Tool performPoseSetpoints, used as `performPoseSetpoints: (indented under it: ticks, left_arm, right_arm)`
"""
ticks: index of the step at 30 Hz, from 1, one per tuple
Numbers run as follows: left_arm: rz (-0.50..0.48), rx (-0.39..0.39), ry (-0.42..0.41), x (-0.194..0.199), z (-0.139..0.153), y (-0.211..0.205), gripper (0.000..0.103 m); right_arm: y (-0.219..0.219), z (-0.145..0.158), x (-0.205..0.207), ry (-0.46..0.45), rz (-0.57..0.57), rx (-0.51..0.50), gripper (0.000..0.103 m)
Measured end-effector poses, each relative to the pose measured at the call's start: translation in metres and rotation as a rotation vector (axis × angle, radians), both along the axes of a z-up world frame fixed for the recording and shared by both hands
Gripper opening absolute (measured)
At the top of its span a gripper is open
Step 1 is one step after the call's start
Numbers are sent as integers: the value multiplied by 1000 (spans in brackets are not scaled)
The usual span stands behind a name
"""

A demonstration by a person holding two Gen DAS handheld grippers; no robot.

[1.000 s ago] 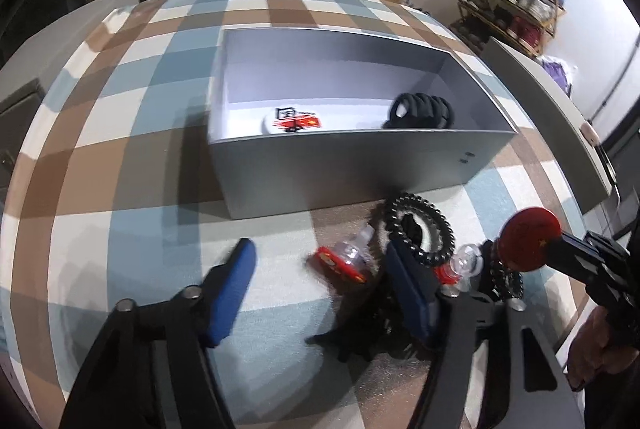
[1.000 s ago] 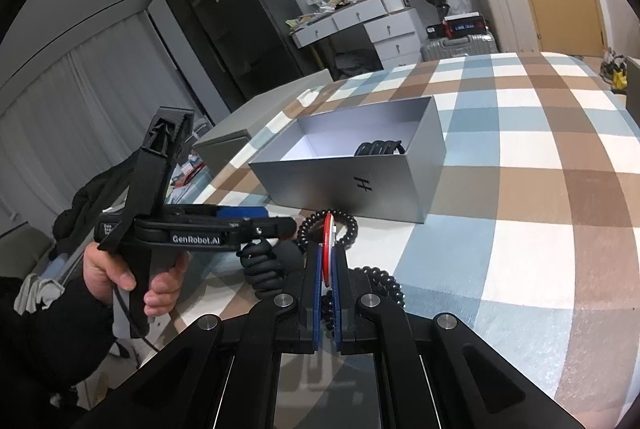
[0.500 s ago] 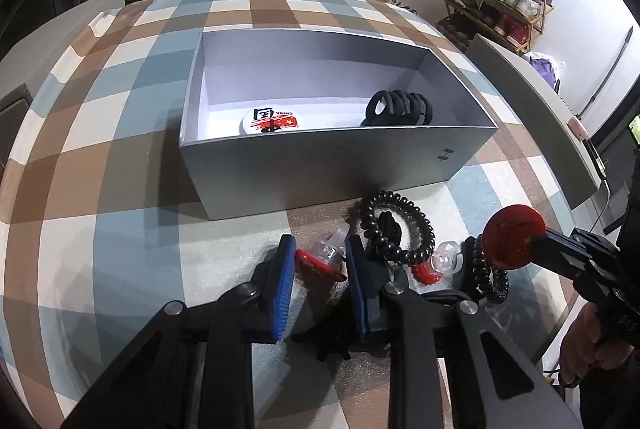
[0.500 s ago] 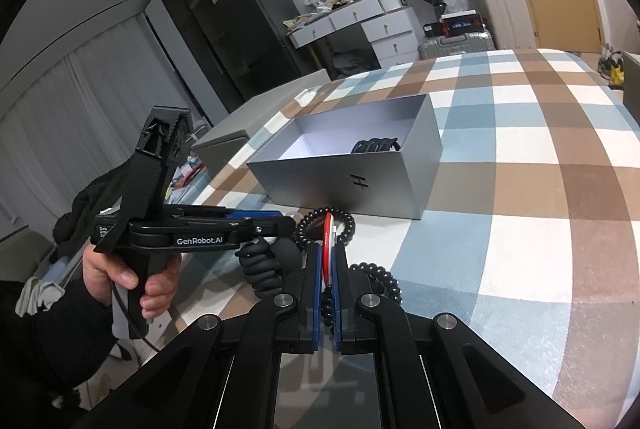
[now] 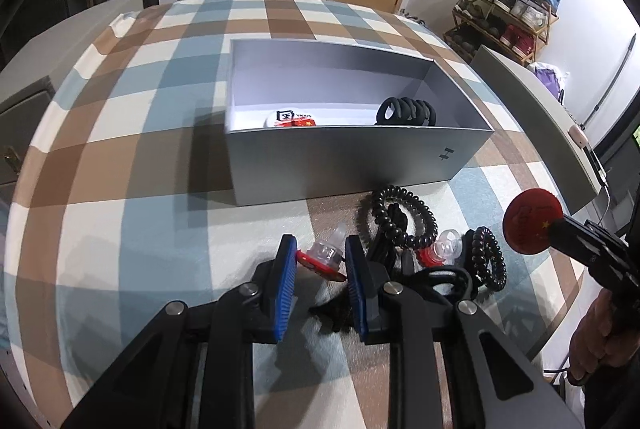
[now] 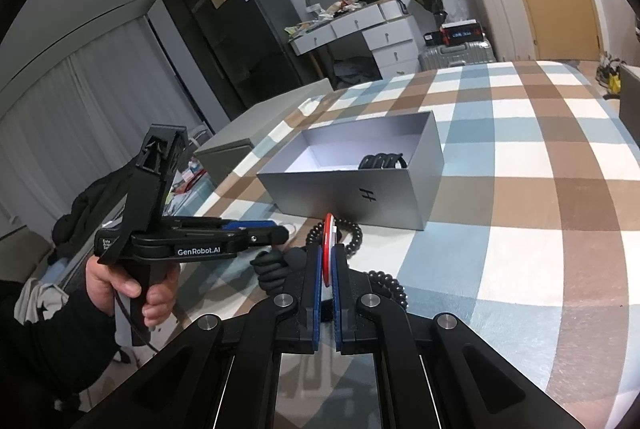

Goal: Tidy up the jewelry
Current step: 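Lower both held items into the grey box and open both grippers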

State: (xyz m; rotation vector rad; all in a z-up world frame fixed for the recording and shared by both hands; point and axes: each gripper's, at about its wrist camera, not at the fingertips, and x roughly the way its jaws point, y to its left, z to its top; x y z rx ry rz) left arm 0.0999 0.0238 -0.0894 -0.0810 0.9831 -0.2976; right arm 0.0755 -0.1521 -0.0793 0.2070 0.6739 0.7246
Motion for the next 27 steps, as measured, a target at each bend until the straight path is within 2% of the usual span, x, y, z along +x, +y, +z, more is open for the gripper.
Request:
performPoseSetpoints:
  ticks: [7, 18, 27]
  left_arm:
    - [15, -6, -65, -12, 24, 3, 19]
    - [25, -17, -182, -5, 64, 9, 19]
    - [-1, -29, -209, 27, 66, 0, 19]
  right_arm:
    - [8, 18, -7, -41, 19, -5, 4]
    - [28, 51, 3, -121, 39, -7, 4]
    - [38, 65, 38, -130, 56, 28, 4]
